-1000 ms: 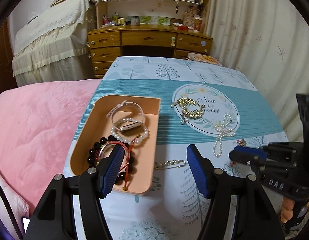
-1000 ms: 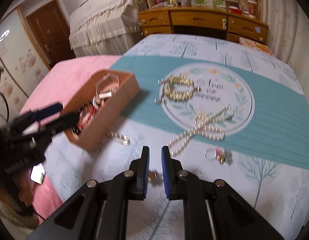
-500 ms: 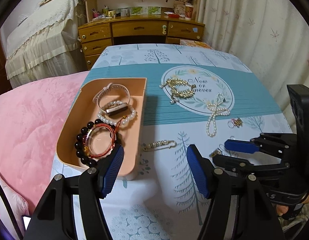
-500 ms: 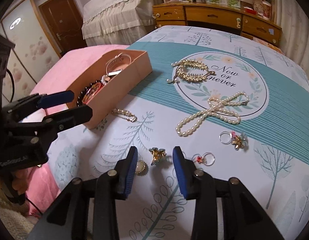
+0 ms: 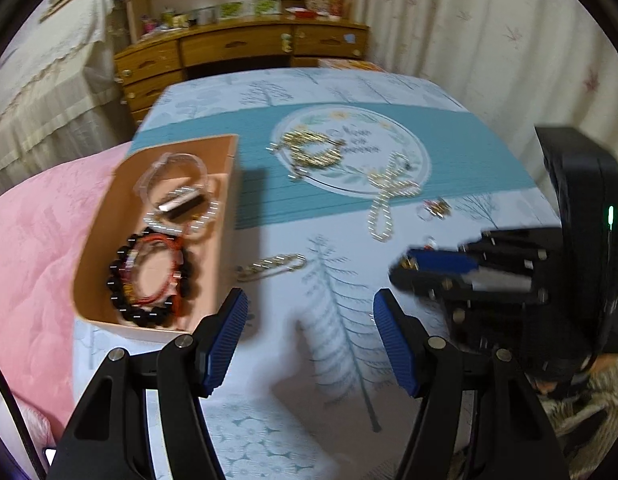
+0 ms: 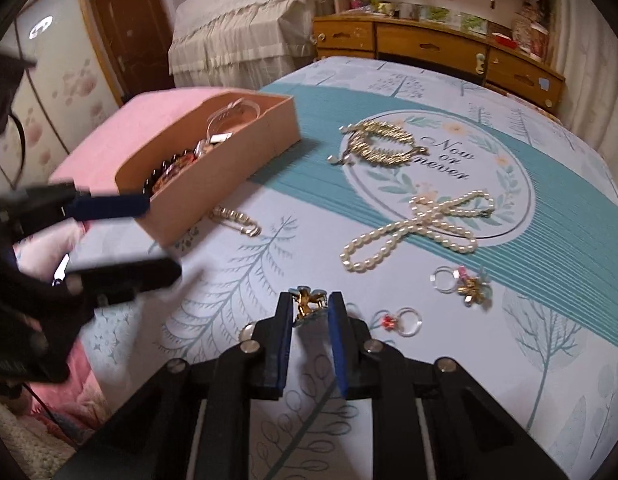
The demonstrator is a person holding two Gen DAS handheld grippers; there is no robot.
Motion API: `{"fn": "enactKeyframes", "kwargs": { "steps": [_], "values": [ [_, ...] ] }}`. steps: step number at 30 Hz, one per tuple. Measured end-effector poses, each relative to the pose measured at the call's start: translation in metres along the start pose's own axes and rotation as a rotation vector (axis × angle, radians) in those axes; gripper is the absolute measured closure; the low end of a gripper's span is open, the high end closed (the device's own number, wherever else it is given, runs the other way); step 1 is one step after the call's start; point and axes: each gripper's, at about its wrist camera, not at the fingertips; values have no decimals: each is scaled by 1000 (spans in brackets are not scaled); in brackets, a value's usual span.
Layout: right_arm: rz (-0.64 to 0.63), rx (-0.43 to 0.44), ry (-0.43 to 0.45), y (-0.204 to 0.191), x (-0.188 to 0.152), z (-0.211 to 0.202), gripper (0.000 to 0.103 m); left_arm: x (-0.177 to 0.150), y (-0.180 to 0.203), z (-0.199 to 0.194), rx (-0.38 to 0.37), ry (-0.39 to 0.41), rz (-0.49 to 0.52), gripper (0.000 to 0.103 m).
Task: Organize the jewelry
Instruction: 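Grasp the pearl brooch with the left tool while the right tool grasps a gold brooch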
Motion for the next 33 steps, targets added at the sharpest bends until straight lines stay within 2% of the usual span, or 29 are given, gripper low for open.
{"fn": "enactKeyframes", "kwargs": {
  "steps": [5, 11, 19, 23, 26, 33],
  "values": [
    [52, 37, 55, 15, -3, -18, 85, -4, 18, 15, -94, -21, 92, 39],
    [105, 53, 78, 33, -10, -29, 85, -5, 29, 28, -158, -27, 205, 42],
    [140, 69, 90, 46, -21, -35, 85, -8, 35, 32, -93, -28, 365, 44],
    [140, 76, 94, 47, -23, -35, 85, -12, 40, 39, -64, -41, 435, 51],
    [140, 80, 99, 48, -23, -35, 85, -9, 39, 41, -73, -48, 437, 56],
    [156, 89, 93, 50, -25, -34, 85, -3, 38, 48, -104, -35, 439, 56]
  ]
}}
Point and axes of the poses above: each gripper's, at about its wrist camera, not at the fingertips, and z roughly the way its jaws point, y to its right, x to its top, and after that the axes turned 5 degrees about x, right-handed
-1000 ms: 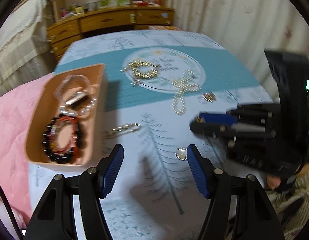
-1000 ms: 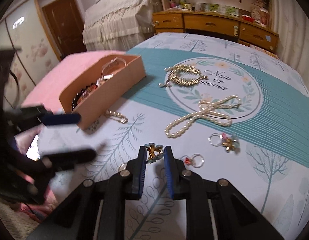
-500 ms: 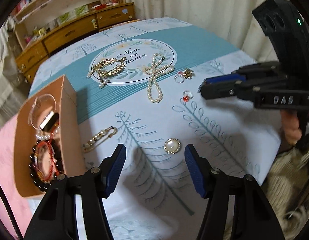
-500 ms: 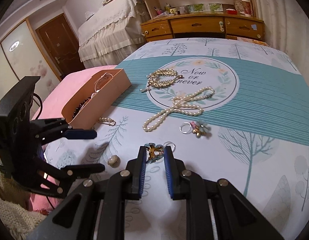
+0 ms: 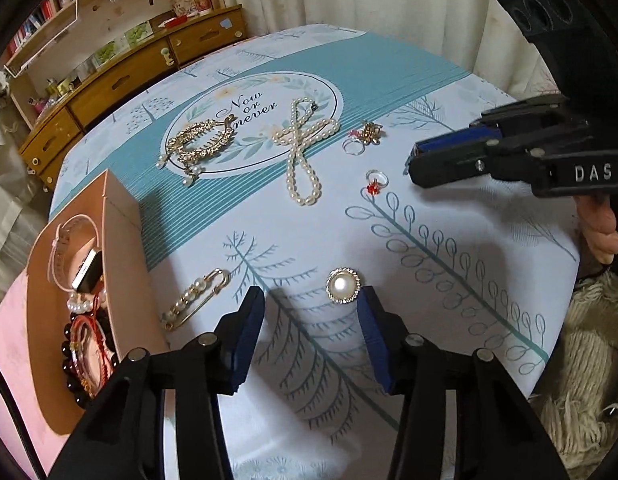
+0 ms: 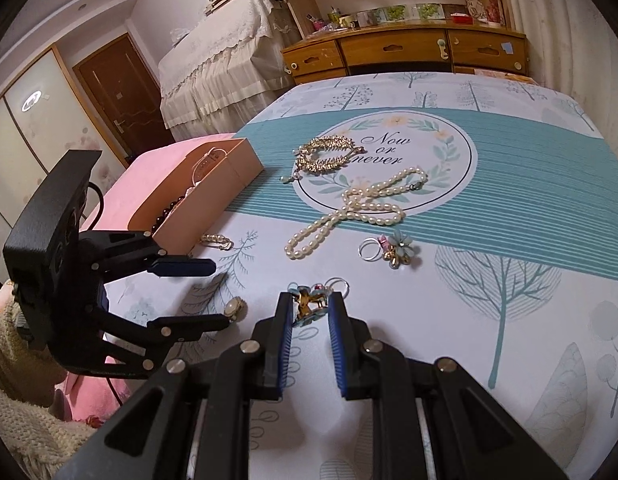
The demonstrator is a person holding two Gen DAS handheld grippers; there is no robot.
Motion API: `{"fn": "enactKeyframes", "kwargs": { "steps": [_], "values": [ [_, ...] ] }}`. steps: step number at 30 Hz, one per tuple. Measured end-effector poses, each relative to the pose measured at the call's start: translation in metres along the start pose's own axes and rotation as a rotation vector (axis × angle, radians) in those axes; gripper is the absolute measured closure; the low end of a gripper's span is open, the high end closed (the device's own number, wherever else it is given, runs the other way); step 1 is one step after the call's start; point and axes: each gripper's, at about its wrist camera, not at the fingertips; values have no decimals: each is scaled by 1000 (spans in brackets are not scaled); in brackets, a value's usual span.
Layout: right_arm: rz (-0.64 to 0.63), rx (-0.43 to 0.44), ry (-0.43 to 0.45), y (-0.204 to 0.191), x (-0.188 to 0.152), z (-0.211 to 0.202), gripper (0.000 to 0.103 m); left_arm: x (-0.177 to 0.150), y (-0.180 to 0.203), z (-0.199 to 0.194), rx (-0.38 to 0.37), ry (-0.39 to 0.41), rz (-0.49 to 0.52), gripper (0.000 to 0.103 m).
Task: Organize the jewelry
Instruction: 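Grasp the pearl brooch with the left tool while the right tool grasps a gold brooch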
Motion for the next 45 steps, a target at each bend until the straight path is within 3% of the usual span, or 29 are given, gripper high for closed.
{"fn": "enactKeyframes", "kwargs": {
  "steps": [8, 22, 31, 39, 45],
  "values": [
    [12, -2, -7, 2, 0, 2, 85, 4, -5, 6, -67, 12, -25, 63],
    [22, 3, -16, 5, -2, 8, 85, 9, -7, 8, -77, -29, -173, 64],
    [25, 4, -16, 7, -4, 8, 85, 12, 1, 8, -41, -38, -173, 86],
    [18, -6, -6, 4, -4, 4, 85, 13, -2, 5, -39, -48, -213, 86],
    [-14, 7, -5, -13, 8, -1, 85, 15, -20, -24, 11, 6, -292, 86]
  ]
}}
Point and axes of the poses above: each gripper's, at about its wrist camera, not at the fingertips, and z roughly the way its jaws point, y to its right, x to its top, and after that the axes turned 5 degrees about x, right-handed
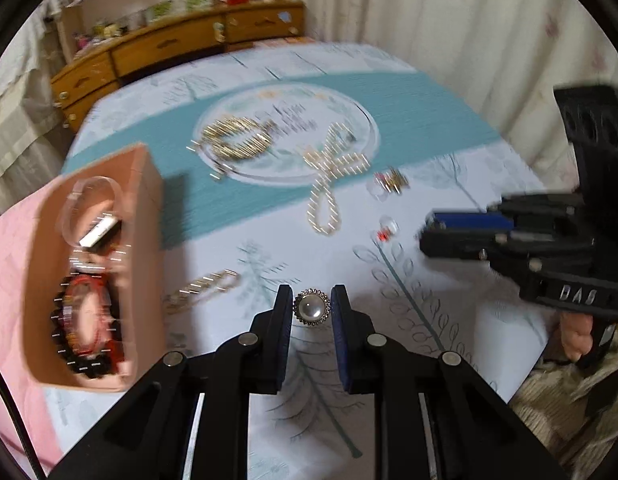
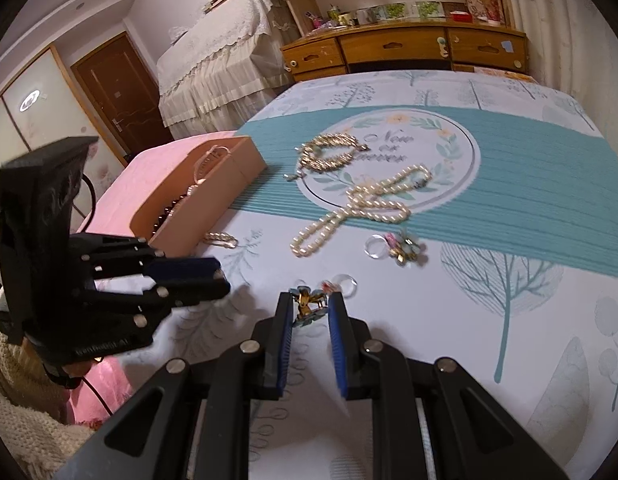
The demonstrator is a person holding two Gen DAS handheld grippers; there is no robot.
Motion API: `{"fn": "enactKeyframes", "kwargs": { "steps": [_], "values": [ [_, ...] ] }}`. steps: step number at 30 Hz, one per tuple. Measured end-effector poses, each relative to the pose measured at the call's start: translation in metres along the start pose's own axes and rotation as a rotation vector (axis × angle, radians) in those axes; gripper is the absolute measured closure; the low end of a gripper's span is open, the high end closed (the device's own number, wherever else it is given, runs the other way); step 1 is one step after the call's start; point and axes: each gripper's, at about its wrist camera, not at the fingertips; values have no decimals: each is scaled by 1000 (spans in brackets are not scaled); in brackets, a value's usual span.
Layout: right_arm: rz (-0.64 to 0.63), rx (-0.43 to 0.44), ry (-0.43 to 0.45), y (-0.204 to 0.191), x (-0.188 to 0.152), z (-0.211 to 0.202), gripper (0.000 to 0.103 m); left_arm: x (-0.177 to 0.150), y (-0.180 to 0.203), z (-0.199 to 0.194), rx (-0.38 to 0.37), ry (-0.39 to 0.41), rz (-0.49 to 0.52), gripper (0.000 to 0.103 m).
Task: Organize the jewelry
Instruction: 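Grasp the pearl brooch with the left tool while the right tool grasps a gold brooch, then release the brooches into the peach box with both tools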
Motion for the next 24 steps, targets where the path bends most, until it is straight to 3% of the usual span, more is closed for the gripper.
{"fn": "enactKeyframes", "kwargs": {
  "steps": [8, 16, 21, 24],
  "values": [
    [-103, 67, 29, -52, 50, 1, 85, 17, -76, -59, 258, 106, -211, 86],
    [-127, 153, 109, -104, 126, 17, 85, 26, -128, -84, 400, 199, -329, 86],
    [-111, 119, 60, -112, 146, 64, 85, 28, -149, -66, 464, 197, -383, 86],
    [-84, 96, 1, -110, 148, 98, 85, 22, -163, -48, 447, 170, -435, 86]
  ]
}}
Point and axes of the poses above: each gripper's, at about its wrist camera, not at the fingertips, and z roughly the way its jaws point, y to its right, x to its top, and after that the axes turned 5 degrees about x, right-handed
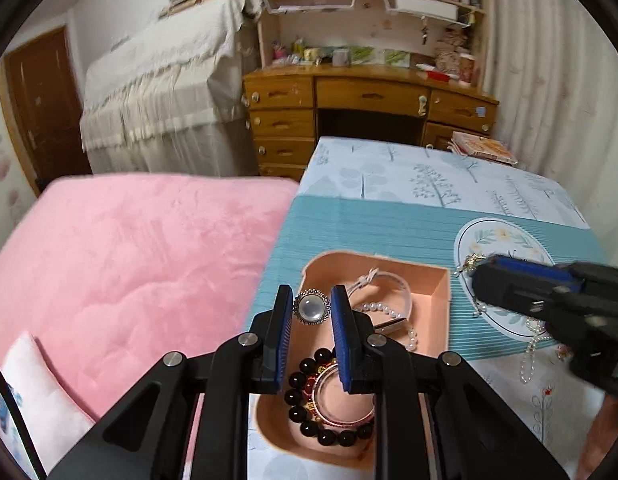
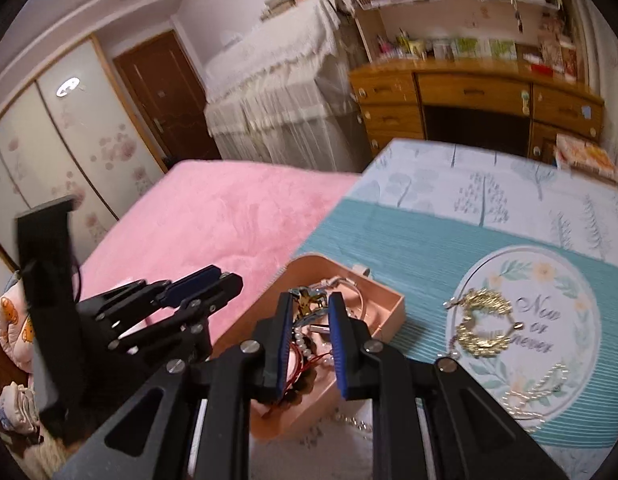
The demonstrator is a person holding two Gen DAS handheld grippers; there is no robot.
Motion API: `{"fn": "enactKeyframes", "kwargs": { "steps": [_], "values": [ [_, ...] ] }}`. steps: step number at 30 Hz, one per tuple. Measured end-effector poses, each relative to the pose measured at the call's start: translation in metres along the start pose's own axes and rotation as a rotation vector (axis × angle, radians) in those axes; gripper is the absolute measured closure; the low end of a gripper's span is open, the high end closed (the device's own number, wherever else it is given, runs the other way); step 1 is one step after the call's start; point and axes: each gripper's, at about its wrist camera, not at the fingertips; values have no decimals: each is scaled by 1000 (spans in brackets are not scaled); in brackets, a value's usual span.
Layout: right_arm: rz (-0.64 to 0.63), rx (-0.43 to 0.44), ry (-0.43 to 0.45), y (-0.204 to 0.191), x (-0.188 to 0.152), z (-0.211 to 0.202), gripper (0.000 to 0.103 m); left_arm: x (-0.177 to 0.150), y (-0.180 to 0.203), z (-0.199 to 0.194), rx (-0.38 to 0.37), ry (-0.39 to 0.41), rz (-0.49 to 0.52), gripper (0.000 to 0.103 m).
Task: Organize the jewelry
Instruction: 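Release the brooches into the peach box with both tools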
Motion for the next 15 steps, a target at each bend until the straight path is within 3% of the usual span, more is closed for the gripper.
{"fn": "enactKeyframes", "kwargs": {
  "steps": [3, 6, 7, 8, 10, 15],
  "values": [
    [17, -30, -43, 6, -2, 23, 85, -7, 1, 20, -13, -56, -3, 86],
    [56, -38, -76, 12, -7, 37, 84, -14, 6, 25, 14, -60, 26, 80],
    [86, -30, -90, 17, -9, 41, 84, -15, 7, 26, 20, -60, 35, 67],
    [99, -27, -95, 18, -10, 43, 84, -16, 8, 27, 26, -61, 40, 42],
    [118, -28, -102, 21, -13, 44, 84, -18, 9, 25, 52, -39, 44, 19],
    [145, -31, -82, 24, -19, 35, 79, -21, 17, 20, 75, -21, 85, 19]
  ]
}}
Point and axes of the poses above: each gripper's, at about its wrist camera, not at the fingertips, and z roughly the way its jaws point, y to its right, x to its top, and after that the axes turned 5 degrees about x, right-handed
